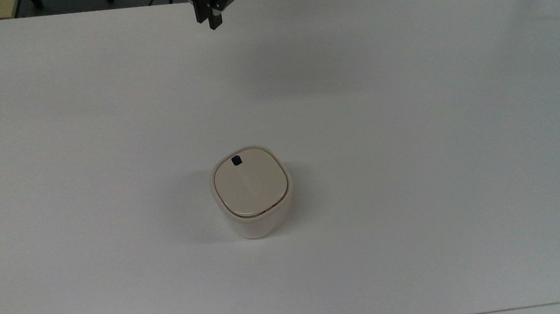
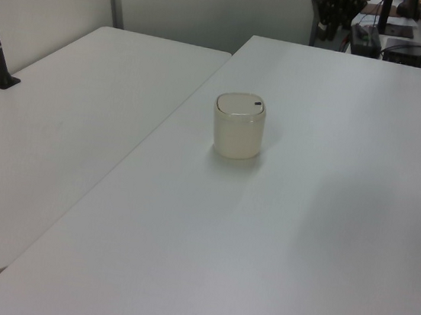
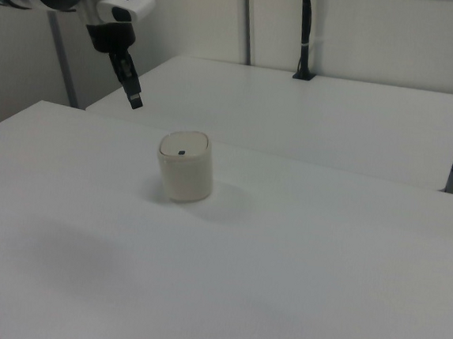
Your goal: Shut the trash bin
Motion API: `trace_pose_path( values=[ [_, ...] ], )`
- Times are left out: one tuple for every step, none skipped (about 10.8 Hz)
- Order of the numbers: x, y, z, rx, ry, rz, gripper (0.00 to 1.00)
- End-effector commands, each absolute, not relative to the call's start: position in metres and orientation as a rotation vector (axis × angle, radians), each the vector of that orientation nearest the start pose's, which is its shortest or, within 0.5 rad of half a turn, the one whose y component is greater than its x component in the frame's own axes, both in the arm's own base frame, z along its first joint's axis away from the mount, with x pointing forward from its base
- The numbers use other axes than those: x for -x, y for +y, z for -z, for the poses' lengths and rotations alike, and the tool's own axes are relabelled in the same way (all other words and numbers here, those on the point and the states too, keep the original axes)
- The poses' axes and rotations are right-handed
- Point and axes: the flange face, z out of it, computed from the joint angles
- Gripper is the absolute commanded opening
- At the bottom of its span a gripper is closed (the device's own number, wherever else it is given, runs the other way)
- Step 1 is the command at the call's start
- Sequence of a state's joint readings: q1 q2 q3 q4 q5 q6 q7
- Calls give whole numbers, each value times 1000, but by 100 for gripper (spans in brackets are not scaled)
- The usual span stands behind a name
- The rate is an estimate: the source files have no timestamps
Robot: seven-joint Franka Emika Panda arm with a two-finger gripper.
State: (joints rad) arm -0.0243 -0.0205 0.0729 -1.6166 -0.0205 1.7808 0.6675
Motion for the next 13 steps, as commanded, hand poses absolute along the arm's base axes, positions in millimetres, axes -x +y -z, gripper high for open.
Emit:
trace_pose_path(
  values=[
    [-551, 21, -629, 3068, 583, 202, 100],
    [-552, 21, -629, 3101, 430, 201, 100],
    [-551, 31, -631, 3128, 285, 208, 100],
    [-551, 31, -630, 3139, 186, 201, 100],
    [-548, 31, -629, 3143, 138, 160, 100],
    [-547, 26, -631, 3142, 152, 149, 100],
    [-547, 25, -634, 3141, 155, 159, 100],
    [-547, 23, -636, 3140, 157, 168, 100],
    [-547, 21, -636, 3142, 164, 166, 100],
    [-547, 18, -641, 3139, 174, 173, 100],
    [-545, 18, -641, 3141, 172, 154, 100],
    [-542, 20, -638, 3148, 164, 112, 100],
    [-542, 22, -638, 3147, 159, 109, 100]
  ],
)
